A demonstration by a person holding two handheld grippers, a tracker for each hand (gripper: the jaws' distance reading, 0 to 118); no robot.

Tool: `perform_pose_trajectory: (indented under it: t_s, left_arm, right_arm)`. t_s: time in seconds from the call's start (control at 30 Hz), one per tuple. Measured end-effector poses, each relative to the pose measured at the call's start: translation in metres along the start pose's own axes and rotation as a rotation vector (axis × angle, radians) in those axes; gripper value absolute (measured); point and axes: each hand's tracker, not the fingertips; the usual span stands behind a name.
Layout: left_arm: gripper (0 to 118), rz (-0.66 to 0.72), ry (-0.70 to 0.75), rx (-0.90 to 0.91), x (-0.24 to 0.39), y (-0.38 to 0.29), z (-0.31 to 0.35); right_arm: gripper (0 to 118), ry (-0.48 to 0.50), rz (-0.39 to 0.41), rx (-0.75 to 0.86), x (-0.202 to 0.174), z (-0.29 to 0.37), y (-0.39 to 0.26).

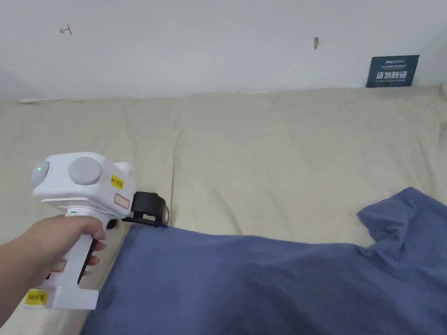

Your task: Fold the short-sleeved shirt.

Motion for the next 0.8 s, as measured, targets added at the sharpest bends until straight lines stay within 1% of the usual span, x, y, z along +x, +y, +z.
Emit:
perform_pose_trajectory:
  t_s: [0.03,0.1,0.13,0.17,0.2,0.23,0.27,0.3,0.33,0.37,0.4,0.43,0.5,0.53,0.6,0.63,0.67,0.7,0.73,0.77,0.8]
  left_arm:
    - [109,-0.035,0.016,-0.010,0.003,-0.002,0.000]
    - [109,-0.070,0.035,-0.019,0.004,-0.006,0.000]
    - [107,-0.072,0.034,-0.025,0.006,-0.006,-0.001]
    - [102,-0.076,0.038,-0.032,0.008,-0.006,0.000]
    - [93,-0.095,0.045,-0.036,0.011,-0.009,0.000]
    - [83,-0.150,0.104,-0.037,0.019,-0.011,0.000]
    - [75,-0.207,0.119,-0.028,0.025,-0.014,0.002]
    - [64,-0.248,0.110,-0.022,0.032,-0.016,0.006]
    - [42,-0.261,0.097,-0.020,0.036,-0.017,0.009]
    - [29,-0.283,0.115,-0.026,0.042,-0.020,0.011]
    - [16,-0.335,0.154,-0.026,0.050,-0.024,0.011]
    - [10,-0.385,0.156,-0.046,0.055,-0.028,0.009]
    - [6,-0.445,0.191,-0.044,0.060,-0.033,0.011]
    - [5,-0.429,0.181,-0.033,0.061,-0.034,0.013]
    - [4,-0.408,0.183,0.006,0.054,-0.030,0.016]
    - [4,-0.377,0.171,0.045,0.052,-0.030,0.020]
    - [4,-0.361,0.161,0.072,0.051,-0.030,0.024]
    - [3,-0.349,0.151,0.087,0.052,-0.031,0.029]
    - [3,-0.355,0.156,0.090,0.053,-0.032,0.033]
    - [3,-0.355,0.153,0.098,0.054,-0.034,0.036]
    - [3,-0.360,0.148,0.107,0.055,-0.035,0.039]
  right_arm:
    - [0,0.002,0.001,-0.011,0.007,-0.002,-0.005]
    - [0,0.012,0.000,-0.025,0.008,-0.005,-0.008]
    - [0,0.014,-0.001,-0.030,0.008,-0.007,-0.010]
    - [0,0.014,-0.002,-0.035,0.007,-0.007,-0.011]
    - [0,0.014,-0.003,-0.038,0.007,-0.007,-0.012]
    - [0,0.014,-0.006,-0.040,0.007,-0.006,-0.013]
    - [0,0.012,-0.009,-0.041,0.007,-0.006,-0.013]
    - [0,0.010,-0.012,-0.042,0.006,-0.004,-0.013]
    - [0,0.008,-0.014,-0.042,0.007,-0.002,-0.013]
    - [0,0.004,-0.014,-0.042,0.009,-0.001,-0.013]
    - [0,-0.001,-0.013,-0.041,0.008,-0.001,-0.011]
    - [0,-0.006,-0.012,-0.042,0.010,-0.001,-0.010]
    - [0,0.002,-0.015,-0.047,0.017,-0.005,0.000]
    - [0,0.014,-0.015,-0.039,0.023,-0.007,0.010]
    - [0,0.054,-0.007,0.029,0.038,-0.015,0.038]
    - [0,0.041,0.004,0.043,0.049,-0.025,0.060]
    - [0,0.006,0.017,0.051,0.055,-0.035,0.080]
    - [9,-0.044,0.036,0.038,0.066,-0.053,0.105]
    - [51,-0.053,0.031,0.006,0.080,-0.072,0.127]
    - [85,-0.040,0.010,-0.054,0.098,-0.096,0.149]
    - [94,-0.089,-0.023,-0.129,0.111,-0.116,0.164]
